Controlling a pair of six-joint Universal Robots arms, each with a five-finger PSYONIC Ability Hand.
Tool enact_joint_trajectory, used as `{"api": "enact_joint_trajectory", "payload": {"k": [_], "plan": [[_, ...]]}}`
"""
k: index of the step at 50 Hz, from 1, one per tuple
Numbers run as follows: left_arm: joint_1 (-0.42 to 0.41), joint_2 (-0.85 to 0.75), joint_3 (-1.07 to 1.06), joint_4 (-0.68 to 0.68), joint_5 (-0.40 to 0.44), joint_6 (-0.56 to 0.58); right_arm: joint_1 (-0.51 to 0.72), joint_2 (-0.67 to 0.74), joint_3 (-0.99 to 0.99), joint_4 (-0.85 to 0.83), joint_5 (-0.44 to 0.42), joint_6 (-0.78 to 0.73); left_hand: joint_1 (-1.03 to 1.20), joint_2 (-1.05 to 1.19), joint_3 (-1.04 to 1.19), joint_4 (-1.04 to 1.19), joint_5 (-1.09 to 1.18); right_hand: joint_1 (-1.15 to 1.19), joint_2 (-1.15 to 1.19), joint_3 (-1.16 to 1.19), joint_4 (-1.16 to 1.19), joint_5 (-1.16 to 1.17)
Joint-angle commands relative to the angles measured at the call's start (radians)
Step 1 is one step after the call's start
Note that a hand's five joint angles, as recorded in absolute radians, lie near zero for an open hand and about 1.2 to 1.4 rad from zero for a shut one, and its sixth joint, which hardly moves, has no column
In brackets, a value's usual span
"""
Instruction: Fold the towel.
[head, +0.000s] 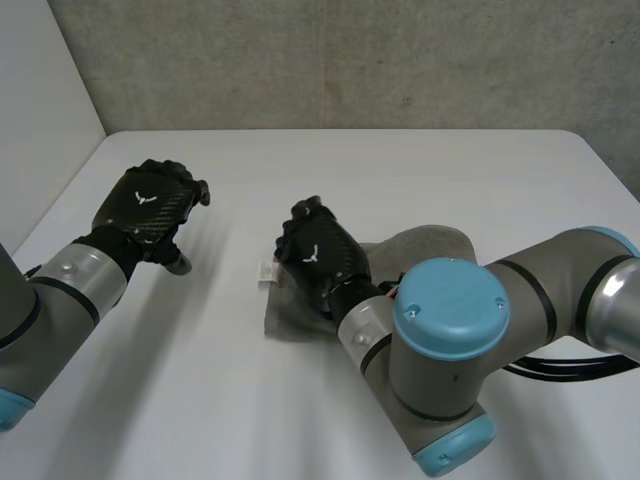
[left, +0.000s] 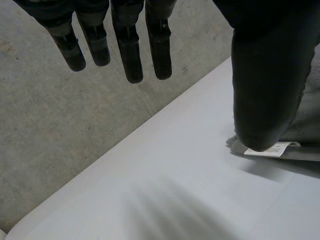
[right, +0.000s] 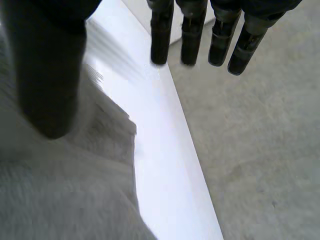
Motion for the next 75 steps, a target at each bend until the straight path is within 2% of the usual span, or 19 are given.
{"api": "enact_joint_trajectory", "payload": {"k": [1,10,16,20,29,32,34,35,36,39,43,48,53,62,63,66,68,69,75], "plan": [[-0.005,-0.002,-0.002,0.001,0.0,0.0,-0.132,-0.182,0.142,0.014,0.011,0.03,-0.065,-0.049,-0.045,-0.056,-0.007,-0.239,-0.241,-0.032,-0.053,-0.182],[-0.046,-0.011,0.008,0.008,-0.001,0.0,-0.399,-0.368,0.328,0.123,-0.005,0.24,-0.065,-0.049,-0.045,-0.056,-0.007,-0.239,-0.241,-0.032,-0.053,-0.182],[-0.106,-0.016,0.016,0.014,-0.005,0.0,-0.513,-0.362,0.397,0.195,-0.088,0.318,-0.065,-0.049,-0.045,-0.056,-0.007,-0.239,-0.241,-0.032,-0.053,-0.182],[-0.126,-0.018,0.015,0.021,-0.006,0.0,-0.58,-0.31,0.449,0.202,-0.208,0.369,-0.065,-0.049,-0.045,-0.056,-0.007,0.017,0.015,-0.032,-0.053,0.074],[-0.129,-0.018,0.005,0.021,-0.006,0.0,-0.603,-0.223,0.454,0.188,-0.246,0.401,-0.065,-0.049,-0.045,-0.056,-0.007,0.173,0.171,-0.032,-0.053,0.23],[-0.127,-0.018,0.002,0.021,-0.006,0.002,-0.605,-0.214,0.447,0.185,-0.248,0.403,-0.065,-0.049,-0.045,-0.056,-0.007,0.332,0.33,-0.032,-0.053,0.389],[-0.127,-0.018,0.001,0.021,-0.006,0.0,-0.606,-0.2,0.443,0.183,-0.245,0.4,-0.068,-0.051,-0.045,-0.056,-0.01,0.69,0.689,-0.032,-0.053,0.748],[-0.127,-0.018,0.001,0.021,-0.006,0.0,-0.606,-0.2,0.443,0.183,-0.245,0.4,-0.068,-0.051,-0.045,-0.056,-0.01,0.693,0.691,-0.032,-0.053,0.75],[-0.127,-0.018,0.001,0.021,-0.006,0.0,-0.611,-0.203,0.437,0.183,-0.243,0.4,-0.068,-0.051,-0.045,-0.056,-0.01,0.98,0.978,-0.032,-0.053,1.037],[-0.126,-0.018,0.001,0.021,-0.006,0.0,-0.618,-0.23,0.418,0.183,-0.24,0.392,-0.068,-0.051,-0.045,-0.056,-0.01,0.982,0.981,-0.032,-0.053,1.04],[-0.123,-0.018,0.004,0.021,-0.006,0.0,-0.595,-0.303,0.383,0.185,-0.24,0.381,-0.068,-0.051,-0.045,-0.056,-0.01,0.982,0.981,-0.032,-0.053,1.04],[-0.12,-0.018,0.01,0.022,-0.006,-0.002,-0.431,-0.341,0.262,0.182,-0.231,0.357,-0.068,-0.051,-0.045,-0.056,-0.01,0.982,0.981,-0.032,-0.053,1.04],[-0.115,-0.016,0.01,0.024,-0.006,-0.026,-0.177,-0.197,0.077,0.234,-0.2,0.285,-0.065,-0.049,-0.045,-0.056,-0.007,0.982,0.981,-0.032,-0.053,1.04],[-0.117,-0.013,0.007,0.025,-0.006,-0.046,-0.019,0.036,-0.027,0.234,-0.197,0.159,-0.068,-0.051,-0.045,-0.056,-0.01,0.982,0.981,-0.032,-0.053,1.04],[-0.117,-0.013,0.007,0.025,-0.006,-0.046,-0.016,0.056,-0.028,0.219,-0.199,0.165,-0.068,-0.051,-0.045,-0.056,-0.01,0.664,0.662,-0.032,-0.053,0.721],[-0.121,-0.015,0.015,0.025,-0.006,-0.048,-0.019,0.044,-0.011,0.162,-0.2,0.198,-0.065,-0.049,-0.045,-0.056,-0.007,0.488,0.486,-0.032,-0.053,0.545],[-0.124,-0.016,0.025,0.03,-0.006,-0.048,-0.028,0.015,0.003,0.126,-0.197,0.237,-0.068,-0.051,-0.045,-0.056,-0.01,0.194,0.192,-0.032,-0.053,0.251],[-0.124,-0.016,0.025,0.03,-0.006,-0.048,-0.049,-0.031,0.025,0.096,-0.196,0.29,-0.068,-0.051,-0.045,-0.056,-0.01,-0.239,-0.241,-0.032,-0.053,-0.182],[-0.133,-0.053,0.089,0.039,-0.009,-0.069,-0.184,-0.227,0.139,0.031,-0.188,0.523,-0.068,-0.051,-0.045,-0.056,-0.01,-0.239,-0.241,-0.032,-0.053,-0.182]]}}
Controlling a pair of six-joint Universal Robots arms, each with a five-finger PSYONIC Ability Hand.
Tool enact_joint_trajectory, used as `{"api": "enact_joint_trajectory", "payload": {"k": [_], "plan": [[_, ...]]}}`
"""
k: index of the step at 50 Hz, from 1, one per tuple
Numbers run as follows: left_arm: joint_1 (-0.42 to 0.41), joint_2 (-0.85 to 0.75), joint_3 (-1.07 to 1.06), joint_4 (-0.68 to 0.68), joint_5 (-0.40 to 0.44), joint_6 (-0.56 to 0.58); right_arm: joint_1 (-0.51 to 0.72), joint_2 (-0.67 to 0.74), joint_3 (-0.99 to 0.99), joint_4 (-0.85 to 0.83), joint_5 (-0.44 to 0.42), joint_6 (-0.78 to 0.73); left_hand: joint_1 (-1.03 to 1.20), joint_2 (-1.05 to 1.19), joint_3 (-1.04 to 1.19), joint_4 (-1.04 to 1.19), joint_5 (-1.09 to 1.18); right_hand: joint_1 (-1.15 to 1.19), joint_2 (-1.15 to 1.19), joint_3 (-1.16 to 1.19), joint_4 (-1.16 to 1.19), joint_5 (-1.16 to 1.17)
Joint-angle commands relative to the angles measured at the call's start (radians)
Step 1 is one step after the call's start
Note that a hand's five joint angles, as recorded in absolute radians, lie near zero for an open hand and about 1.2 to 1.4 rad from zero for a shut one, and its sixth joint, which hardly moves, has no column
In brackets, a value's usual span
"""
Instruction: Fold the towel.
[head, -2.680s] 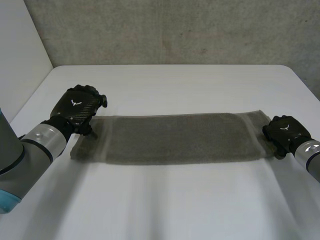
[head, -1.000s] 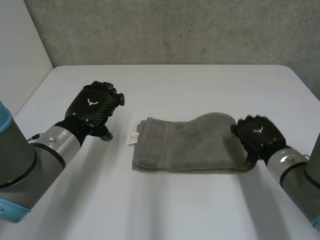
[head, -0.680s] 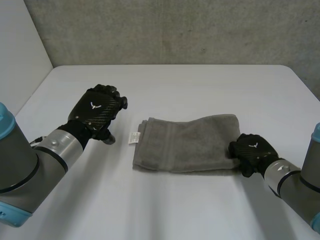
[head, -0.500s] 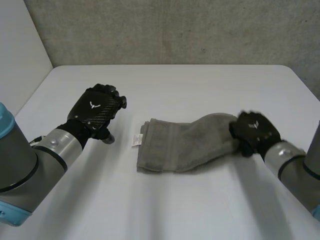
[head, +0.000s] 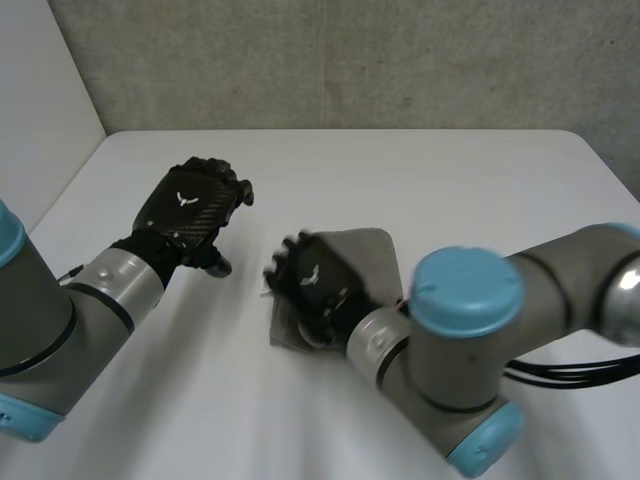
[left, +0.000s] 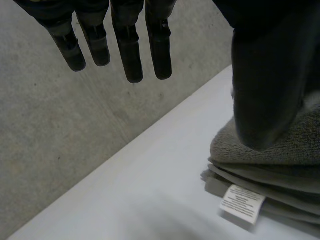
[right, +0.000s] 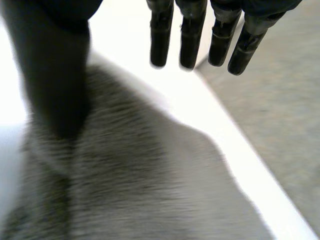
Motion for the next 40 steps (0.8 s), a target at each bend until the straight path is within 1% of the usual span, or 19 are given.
{"api": "enact_joint_trajectory", "payload": {"k": [1,2,3,4,5,6,7,9,12,14,15,16,17,22,25,27,30,36,40], "plan": [[-0.017,-0.049,0.083,0.007,-0.007,-0.043,-0.135,-0.206,0.117,-0.08,0.009,0.239,-0.066,-0.05,-0.045,-0.056,-0.009,-0.272,-0.285,-0.033,-0.053,-0.244],[-0.017,-0.049,0.083,0.007,-0.007,-0.043,-0.165,-0.247,0.142,-0.072,0.009,0.272,-0.066,-0.05,-0.045,-0.056,-0.009,-0.272,-0.285,-0.033,-0.053,-0.244],[-0.029,-0.064,0.109,0.005,-0.01,-0.072,-0.199,-0.281,0.169,-0.068,0.014,0.3,-0.063,-0.047,-0.045,-0.056,-0.006,-0.272,-0.285,-0.033,-0.053,-0.244],[-0.029,-0.064,0.109,0.005,-0.01,-0.072,-0.199,-0.282,0.169,-0.068,0.014,0.3,-0.063,-0.047,-0.045,-0.056,-0.006,-0.272,-0.285,-0.033,-0.053,-0.244],[-0.044,-0.085,0.132,0.005,-0.01,-0.109,-0.237,-0.307,0.195,-0.057,0.015,0.32,-0.066,-0.05,-0.045,-0.056,-0.009,-0.272,-0.285,-0.033,-0.053,-0.244],[-0.058,-0.105,0.158,0.004,-0.01,-0.144,-0.238,-0.308,0.196,-0.057,0.015,0.32,-0.066,-0.05,-0.045,-0.056,-0.009,-0.272,-0.285,-0.033,-0.053,-0.244],[-0.058,-0.106,0.158,0.004,-0.01,-0.144,-0.27,-0.321,0.215,-0.045,0.014,0.334,-0.066,-0.05,-0.045,-0.056,-0.009,-0.272,-0.285,-0.033,-0.053,-0.244],[-0.094,-0.156,0.218,-0.004,-0.01,-0.227,-0.293,-0.323,0.228,-0.026,0.015,0.349,-0.066,-0.05,-0.045,-0.056,-0.009,-0.272,-0.285,-0.033,-0.053,-0.244],[-0.114,-0.188,0.246,-0.007,-0.007,-0.27,-0.316,-0.302,0.237,0.012,0.009,0.38,-0.066,-0.05,-0.045,-0.056,-0.009,-0.272,-0.285,-0.033,-0.053,-0.244],[-0.156,-0.254,0.296,-0.027,-0.007,-0.353,-0.321,-0.266,0.235,0.023,0.009,0.4,-0.061,-0.044,-0.045,-0.056,-0.003,-0.272,-0.285,-0.033,-0.053,-0.244],[-0.157,-0.254,0.296,-0.027,-0.007,-0.353,-0.328,-0.23,0.231,0.03,0.007,0.423,-0.061,-0.044,-0.045,-0.056,-0.003,-0.272,-0.285,-0.033,-0.053,-0.244],[-0.175,-0.285,0.314,-0.038,-0.007,-0.383,-0.34,-0.196,0.223,0.037,0.004,0.447,-0.061,-0.044,-0.045,-0.056,-0.003,-0.272,-0.285,-0.033,-0.053,-0.244],[-0.189,-0.314,0.331,-0.044,-0.007,-0.408,-0.341,-0.196,0.223,0.037,0.004,0.448,-0.061,-0.044,-0.045,-0.056,-0.003,-0.272,-0.285,-0.033,-0.053,-0.244],[-0.224,-0.386,0.362,-0.05,-0.013,-0.433,-0.351,-0.082,0.179,0.038,0.007,0.524,-0.055,-0.038,-0.045,-0.056,0.003,-0.272,-0.285,-0.033,-0.053,-0.244],[-0.25,-0.414,0.376,-0.059,-0.03,-0.434,-0.351,-0.068,0.168,0.037,0.009,0.55,-0.055,-0.038,-0.045,-0.056,0.003,-0.272,-0.285,-0.033,-0.053,-0.244],[-0.258,-0.42,0.38,-0.067,-0.044,-0.436,-0.351,-0.045,0.142,0.035,0.012,0.616,-0.052,-0.035,-0.045,-0.056,0.006,-0.272,-0.285,-0.033,-0.053,-0.244],[-0.259,-0.422,0.381,-0.082,-0.065,-0.434,-0.348,-0.025,0.116,0.037,0.003,0.659,-0.052,-0.035,-0.045,-0.056,0.006,-0.272,-0.285,-0.033,-0.053,-0.244],[-0.253,-0.412,0.356,-0.105,-0.073,-0.423,-0.331,-0.002,0.087,0.037,0.004,0.676,-0.052,-0.035,-0.045,-0.056,0.006,-0.272,-0.285,-0.033,-0.053,-0.244],[-0.246,-0.411,0.327,-0.108,-0.076,-0.419,-0.293,0.031,0.05,0.053,0.015,0.678,-0.052,-0.035,-0.045,-0.056,0.006,-0.272,-0.285,-0.033,-0.053,-0.244]]}}
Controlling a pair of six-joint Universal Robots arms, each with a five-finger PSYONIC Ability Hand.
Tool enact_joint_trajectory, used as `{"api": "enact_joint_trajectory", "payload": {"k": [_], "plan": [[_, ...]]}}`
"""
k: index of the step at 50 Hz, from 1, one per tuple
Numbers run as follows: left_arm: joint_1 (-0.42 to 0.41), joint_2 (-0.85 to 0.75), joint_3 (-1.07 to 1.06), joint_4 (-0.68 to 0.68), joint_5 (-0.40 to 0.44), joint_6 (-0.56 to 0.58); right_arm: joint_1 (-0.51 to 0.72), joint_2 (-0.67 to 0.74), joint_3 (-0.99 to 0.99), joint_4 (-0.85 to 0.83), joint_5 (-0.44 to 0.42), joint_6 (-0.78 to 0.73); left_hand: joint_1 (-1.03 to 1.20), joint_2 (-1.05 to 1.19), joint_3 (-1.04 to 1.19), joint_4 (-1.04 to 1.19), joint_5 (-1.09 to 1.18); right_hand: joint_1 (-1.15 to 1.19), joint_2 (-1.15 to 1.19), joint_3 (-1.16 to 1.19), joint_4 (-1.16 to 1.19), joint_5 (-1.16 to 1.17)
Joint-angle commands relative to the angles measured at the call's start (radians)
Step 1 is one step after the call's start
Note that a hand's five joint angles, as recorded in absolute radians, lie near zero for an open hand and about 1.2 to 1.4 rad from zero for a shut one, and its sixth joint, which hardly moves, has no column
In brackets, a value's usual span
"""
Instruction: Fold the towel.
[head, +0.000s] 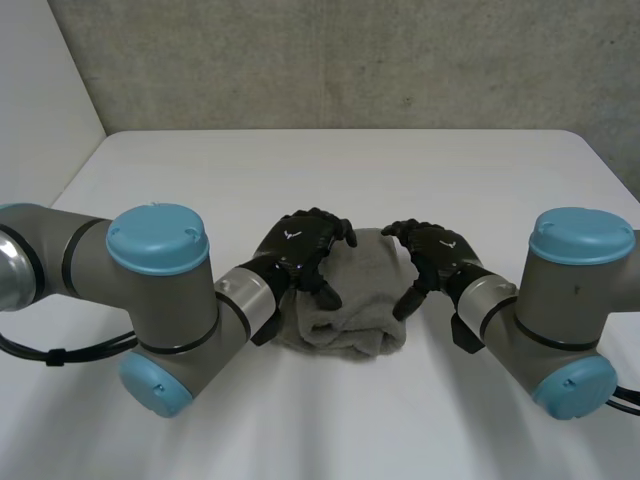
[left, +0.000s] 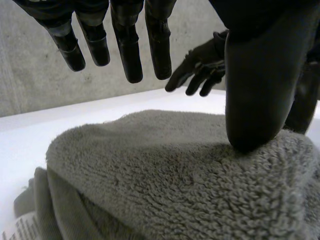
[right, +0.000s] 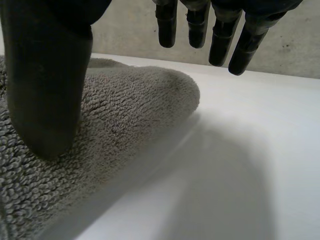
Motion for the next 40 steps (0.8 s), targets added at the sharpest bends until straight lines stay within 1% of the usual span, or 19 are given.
{"api": "enact_joint_trajectory", "payload": {"k": [1,8,10,11,13,14,15,16,17,18,21,27,32,34,35,37,38,39,40], "plan": [[0.021,0.008,-0.053,-0.016,-0.005,0.012,0.055,0.052,-0.058,0.035,0.012,0.005,-0.052,-0.033,-0.045,-0.056,0.005,-0.066,-0.074,-0.032,-0.053,-0.061],[0.07,0.004,-0.073,-0.014,-0.005,0.035,0.09,0.079,-0.084,0.066,0.036,-0.004,-0.052,-0.033,-0.045,-0.056,0.005,-0.066,-0.074,-0.032,-0.053,-0.061],[0.084,0.0,-0.08,-0.017,-0.007,0.099,0.099,0.08,-0.087,0.066,0.05,-0.009,-0.052,-0.033,-0.045,-0.056,0.005,-0.066,-0.074,-0.032,-0.053,-0.061],[0.084,0.0,-0.08,-0.017,-0.007,0.099,0.107,0.083,-0.093,0.066,0.067,-0.012,-0.052,-0.033,-0.045,-0.056,0.005,-0.066,-0.074,-0.032,-0.053,-0.061],[0.105,-0.001,-0.097,-0.014,-0.009,0.175,0.118,0.088,-0.101,0.069,0.085,-0.017,-0.052,-0.034,-0.045,-0.056,0.005,-0.066,-0.074,-0.032,-0.053,-0.061],[0.105,-0.001,-0.097,-0.014,-0.009,0.176,0.128,0.094,-0.109,0.073,0.107,-0.032,-0.052,-0.033,-0.045,-0.056,0.005,-0.066,-0.074,-0.032,-0.053,-0.061],[0.114,-0.001,-0.102,-0.013,-0.013,0.208,0.139,0.105,-0.116,0.073,0.127,-0.055,-0.055,-0.036,-0.045,-0.056,0.002,-0.066,-0.074,-0.032,-0.053,-0.061],[0.114,-0.001,-0.102,-0.013,-0.013,0.208,0.139,0.105,-0.116,0.073,0.127,-0.055,-0.055,-0.036,-0.045,-0.056,0.002,-0.066,-0.074,-0.032,-0.053,-0.061],[0.119,-0.003,-0.102,-0.011,-0.019,0.228,0.147,0.117,-0.124,0.075,0.147,-0.084,-0.055,-0.036,-0.045,-0.056,0.002,-0.066,-0.074,-0.032,-0.053,-0.061],[0.119,-0.003,-0.102,-0.011,-0.019,0.228,0.153,0.128,-0.13,0.076,0.163,-0.113,-0.055,-0.036,-0.045,-0.056,0.002,-0.066,-0.074,-0.032,-0.053,-0.061],[0.119,-0.01,-0.1,-0.007,-0.035,0.243,0.162,0.135,-0.135,0.078,0.184,-0.135,-0.055,-0.036,-0.045,-0.056,0.002,-0.066,-0.074,-0.032,-0.053,-0.061],[0.118,-0.033,-0.096,-0.013,-0.058,0.248,0.165,0.128,-0.132,0.08,0.188,-0.135,-0.058,-0.039,-0.045,-0.056,-0.001,-0.066,-0.074,-0.032,-0.053,-0.061],[0.116,-0.019,-0.097,-0.014,-0.058,0.245,0.165,0.073,-0.119,0.081,0.184,-0.136,-0.058,-0.039,-0.045,-0.056,-0.001,-0.066,-0.074,-0.032,-0.053,-0.061],[0.114,-0.013,-0.097,-0.014,-0.058,0.243,0.165,0.018,-0.106,0.081,0.179,-0.144,-0.061,-0.042,-0.045,-0.056,-0.004,-0.066,-0.074,-0.032,-0.053,-0.061],[0.114,0.0,-0.097,-0.014,-0.059,0.242,0.165,0.017,-0.106,0.081,0.179,-0.144,-0.061,-0.042,-0.045,-0.056,-0.004,-0.066,-0.074,-0.032,-0.053,-0.061],[0.114,0.025,-0.099,-0.016,-0.061,0.242,0.154,-0.061,-0.078,0.076,0.173,-0.149,-0.063,-0.045,-0.045,-0.056,-0.007,-0.066,-0.074,-0.032,-0.053,-0.061],[0.114,0.058,-0.102,-0.016,-0.07,0.24,0.154,-0.061,-0.078,0.076,0.173,-0.149,-0.063,-0.045,-0.045,-0.056,-0.007,-0.066,-0.074,-0.032,-0.053,-0.061],[0.116,0.092,-0.102,-0.016,-0.077,0.237,0.15,-0.106,-0.06,0.067,0.171,-0.155,-0.069,-0.051,-0.045,-0.056,-0.013,-0.066,-0.074,-0.032,-0.053,-0.061],[0.116,0.092,-0.102,-0.016,-0.078,0.237,0.15,-0.107,-0.06,0.067,0.171,-0.155,-0.069,-0.051,-0.045,-0.056,-0.013,-0.066,-0.074,-0.032,-0.053,-0.061]]}}
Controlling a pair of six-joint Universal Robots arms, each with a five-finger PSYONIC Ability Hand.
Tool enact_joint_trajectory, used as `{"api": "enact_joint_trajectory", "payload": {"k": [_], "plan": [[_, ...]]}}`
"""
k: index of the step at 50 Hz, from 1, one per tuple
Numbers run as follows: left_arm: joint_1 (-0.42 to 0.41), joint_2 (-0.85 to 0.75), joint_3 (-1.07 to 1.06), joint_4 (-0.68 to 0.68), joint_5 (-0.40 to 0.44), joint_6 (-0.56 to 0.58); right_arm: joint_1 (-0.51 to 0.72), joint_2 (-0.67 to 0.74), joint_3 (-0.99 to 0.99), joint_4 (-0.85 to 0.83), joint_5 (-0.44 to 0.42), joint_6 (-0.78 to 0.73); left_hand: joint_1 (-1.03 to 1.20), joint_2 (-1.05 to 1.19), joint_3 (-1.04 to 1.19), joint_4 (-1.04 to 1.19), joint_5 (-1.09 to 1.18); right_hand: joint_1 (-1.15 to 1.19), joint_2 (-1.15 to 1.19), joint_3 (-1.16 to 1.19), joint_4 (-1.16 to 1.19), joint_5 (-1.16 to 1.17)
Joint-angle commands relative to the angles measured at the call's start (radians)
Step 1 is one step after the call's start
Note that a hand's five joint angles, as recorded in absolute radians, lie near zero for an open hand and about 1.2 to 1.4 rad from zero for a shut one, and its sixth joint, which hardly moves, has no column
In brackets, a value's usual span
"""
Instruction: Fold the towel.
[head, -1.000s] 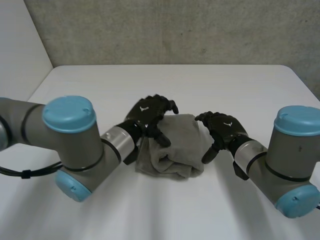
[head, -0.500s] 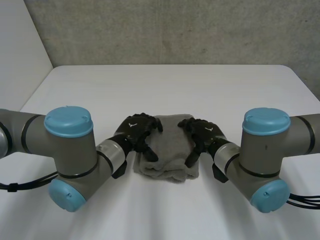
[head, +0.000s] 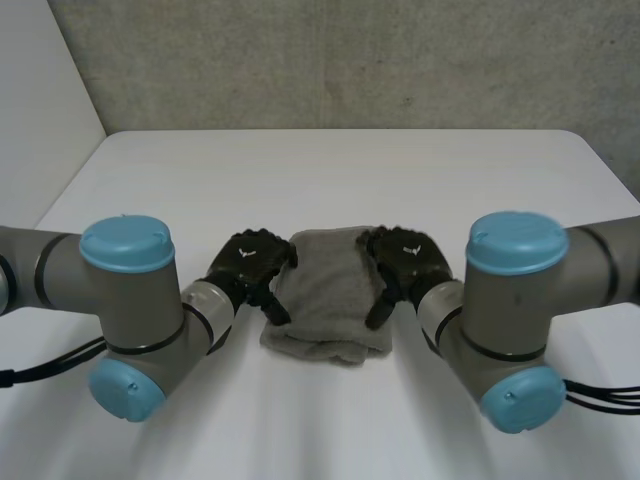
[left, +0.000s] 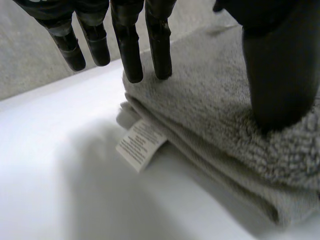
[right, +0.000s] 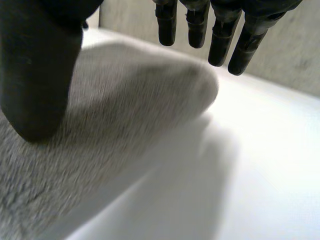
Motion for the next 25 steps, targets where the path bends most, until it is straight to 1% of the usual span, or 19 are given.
{"api": "enact_joint_trajectory", "payload": {"k": [1,2,3,4,5,6,7,8,9,10,12,13,15,16,18,19,21,25], "plan": [[0.001,0.127,-0.004,-0.001,-0.026,-0.009,-0.024,-0.175,0.064,-0.016,-0.01,-0.02,-0.081,-0.066,-0.045,-0.056,-0.027,-0.046,-0.072,-0.032,-0.053,-0.061],[0.001,0.128,-0.004,-0.001,-0.026,-0.009,-0.047,-0.218,0.079,-0.017,-0.01,-0.035,-0.081,-0.066,-0.045,-0.056,-0.027,-0.046,-0.072,-0.032,-0.053,-0.061],[0.001,0.161,-0.001,-0.001,-0.033,-0.01,-0.047,-0.218,0.079,-0.017,-0.01,-0.035,-0.113,-0.098,-0.045,-0.056,-0.059,-0.046,-0.072,-0.032,-0.053,-0.061],[0.001,0.198,0.004,-0.001,-0.041,-0.016,-0.071,-0.259,0.093,-0.017,-0.007,-0.049,-0.133,-0.118,-0.045,-0.056,-0.08,-0.046,-0.072,-0.032,-0.053,-0.061],[0.001,0.198,0.004,-0.001,-0.041,-0.017,-0.096,-0.298,0.102,-0.016,-0.005,-0.063,-0.134,-0.119,-0.045,-0.056,-0.08,-0.046,-0.072,-0.032,-0.053,-0.061],[0.001,0.236,0.008,0.001,-0.049,-0.026,-0.096,-0.298,0.102,-0.016,-0.005,-0.063,-0.151,-0.136,-0.045,-0.056,-0.098,-0.046,-0.072,-0.032,-0.053,-0.061],[0.004,0.276,0.013,0.004,-0.058,-0.038,-0.117,-0.333,0.105,-0.013,-0.004,-0.073,-0.183,-0.168,-0.045,-0.056,-0.13,-0.046,-0.072,-0.032,-0.053,-0.061],[0.004,0.276,0.013,0.004,-0.058,-0.038,-0.118,-0.333,0.105,-0.013,-0.004,-0.074,-0.183,-0.168,-0.045,-0.056,-0.13,-0.046,-0.072,-0.032,-0.053,-0.061],[0.01,0.311,0.022,0.007,-0.066,-0.053,-0.136,-0.361,0.102,-0.013,-0.002,-0.078,-0.215,-0.2,-0.045,-0.056,-0.162,-0.046,-0.072,-0.032,-0.053,-0.061],[0.01,0.312,0.022,0.007,-0.066,-0.053,-0.153,-0.381,0.096,-0.013,0.004,-0.078,-0.216,-0.201,-0.045,-0.056,-0.162,-0.046,-0.072,-0.032,-0.053,-0.061],[0.027,0.37,0.051,0.001,-0.09,-0.09,-0.17,-0.396,0.092,-0.014,0.008,-0.078,-0.233,-0.218,-0.045,-0.056,-0.18,-0.046,-0.072,-0.032,-0.053,-0.061],[0.027,0.37,0.051,0.001,-0.09,-0.09,-0.182,-0.405,0.087,-0.014,0.01,-0.08,-0.233,-0.218,-0.045,-0.056,-0.18,-0.046,-0.072,-0.032,-0.053,-0.061],[0.039,0.41,0.082,-0.005,-0.135,-0.131,-0.188,-0.412,0.075,-0.013,0.016,-0.081,-0.233,-0.218,-0.045,-0.056,-0.18,-0.046,-0.072,-0.032,-0.053,-0.061],[0.039,0.41,0.082,-0.005,-0.135,-0.132,-0.188,-0.412,0.075,-0.013,0.016,-0.081,-0.233,-0.218,-0.045,-0.056,-0.18,-0.046,-0.072,-0.032,-0.053,-0.061],[0.048,0.436,0.106,-0.039,-0.203,-0.151,-0.191,-0.41,0.041,0.015,0.042,-0.099,-0.23,-0.215,-0.045,-0.056,-0.177,-0.046,-0.072,-0.032,-0.053,-0.061],[0.048,0.436,0.107,-0.039,-0.204,-0.152,-0.191,-0.41,0.041,0.015,0.042,-0.1,-0.23,-0.215,-0.045,-0.056,-0.177,-0.046,-0.072,-0.032,-0.053,-0.061],[0.056,0.445,0.128,-0.096,-0.247,-0.153,-0.191,-0.41,0.03,0.035,0.05,-0.116,-0.242,-0.227,-0.045,-0.056,-0.189,-0.046,-0.072,-0.032,-0.053,-0.061],[0.056,0.444,0.136,-0.147,-0.25,-0.158,-0.187,-0.41,-0.011,0.093,0.053,-0.153,-0.274,-0.259,-0.045,-0.056,-0.221,-0.046,-0.072,-0.032,-0.053,-0.061]]}}
